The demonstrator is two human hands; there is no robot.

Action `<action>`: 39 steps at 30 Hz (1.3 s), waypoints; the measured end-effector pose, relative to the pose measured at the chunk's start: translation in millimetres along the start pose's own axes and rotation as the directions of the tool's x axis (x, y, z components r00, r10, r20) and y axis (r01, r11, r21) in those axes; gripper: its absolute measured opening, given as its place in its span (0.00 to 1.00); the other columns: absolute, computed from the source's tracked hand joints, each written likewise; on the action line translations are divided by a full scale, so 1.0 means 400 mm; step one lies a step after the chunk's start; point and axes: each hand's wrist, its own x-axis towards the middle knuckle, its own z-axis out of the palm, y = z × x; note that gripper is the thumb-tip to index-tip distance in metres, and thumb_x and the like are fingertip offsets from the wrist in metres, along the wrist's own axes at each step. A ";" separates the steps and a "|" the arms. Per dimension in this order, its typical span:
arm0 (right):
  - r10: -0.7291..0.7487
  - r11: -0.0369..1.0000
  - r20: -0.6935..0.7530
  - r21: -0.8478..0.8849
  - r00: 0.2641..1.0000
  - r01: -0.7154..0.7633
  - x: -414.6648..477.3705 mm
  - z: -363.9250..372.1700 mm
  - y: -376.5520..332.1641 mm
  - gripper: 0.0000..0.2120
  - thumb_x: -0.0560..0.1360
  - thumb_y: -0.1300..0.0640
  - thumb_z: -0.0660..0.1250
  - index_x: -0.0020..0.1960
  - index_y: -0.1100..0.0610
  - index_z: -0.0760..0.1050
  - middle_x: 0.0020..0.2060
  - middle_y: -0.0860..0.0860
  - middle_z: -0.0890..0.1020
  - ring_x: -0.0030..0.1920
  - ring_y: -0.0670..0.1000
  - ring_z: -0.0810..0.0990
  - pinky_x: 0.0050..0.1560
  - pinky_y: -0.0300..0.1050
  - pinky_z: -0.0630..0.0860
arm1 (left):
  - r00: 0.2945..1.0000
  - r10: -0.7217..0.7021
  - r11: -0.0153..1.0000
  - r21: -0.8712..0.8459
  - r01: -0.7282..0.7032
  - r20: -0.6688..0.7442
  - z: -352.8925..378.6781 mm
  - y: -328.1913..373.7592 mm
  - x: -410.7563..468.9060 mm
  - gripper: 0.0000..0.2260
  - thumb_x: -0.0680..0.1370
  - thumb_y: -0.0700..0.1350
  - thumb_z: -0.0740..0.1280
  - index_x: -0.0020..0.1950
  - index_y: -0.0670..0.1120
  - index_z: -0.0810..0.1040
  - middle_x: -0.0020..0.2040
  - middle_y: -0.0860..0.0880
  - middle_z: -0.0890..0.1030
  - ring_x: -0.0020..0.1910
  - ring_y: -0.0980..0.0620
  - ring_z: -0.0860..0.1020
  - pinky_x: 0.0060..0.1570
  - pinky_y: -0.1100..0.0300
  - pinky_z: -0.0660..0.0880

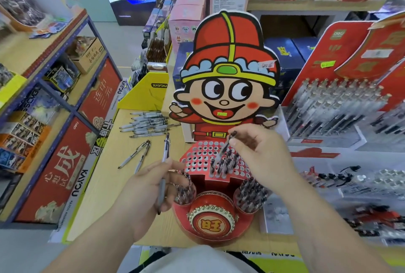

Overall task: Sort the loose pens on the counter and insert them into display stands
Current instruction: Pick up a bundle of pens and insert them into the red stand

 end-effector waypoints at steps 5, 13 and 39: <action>-0.042 0.980 0.072 -0.191 0.997 0.055 0.013 0.015 0.025 0.08 0.78 0.55 0.70 0.56 0.48 0.82 0.45 0.37 0.82 0.48 0.36 0.79 0.50 0.32 0.74 | 1.000 0.007 1.000 -0.024 -0.007 -0.004 -0.012 -0.007 0.034 0.17 0.82 0.51 0.62 0.56 0.39 0.81 0.42 0.37 0.82 0.26 0.49 0.67 0.26 0.59 0.60; -0.020 0.971 0.154 -0.231 0.988 0.056 0.011 0.032 0.043 0.10 0.76 0.53 0.72 0.57 0.48 0.83 0.46 0.37 0.82 0.47 0.35 0.79 0.49 0.27 0.71 | 1.000 -0.023 1.000 -0.008 0.023 0.009 -0.019 -0.010 0.058 0.16 0.83 0.51 0.61 0.57 0.41 0.81 0.43 0.38 0.82 0.27 0.50 0.68 0.25 0.60 0.62; 0.088 0.969 0.440 -0.247 0.894 0.026 0.081 0.004 0.034 0.07 0.75 0.51 0.74 0.53 0.46 0.86 0.47 0.37 0.84 0.47 0.34 0.79 0.48 0.30 0.72 | 0.999 -0.002 1.000 -0.005 0.003 0.053 -0.017 -0.022 0.046 0.19 0.77 0.57 0.64 0.55 0.44 0.83 0.45 0.38 0.82 0.28 0.50 0.69 0.28 0.57 0.62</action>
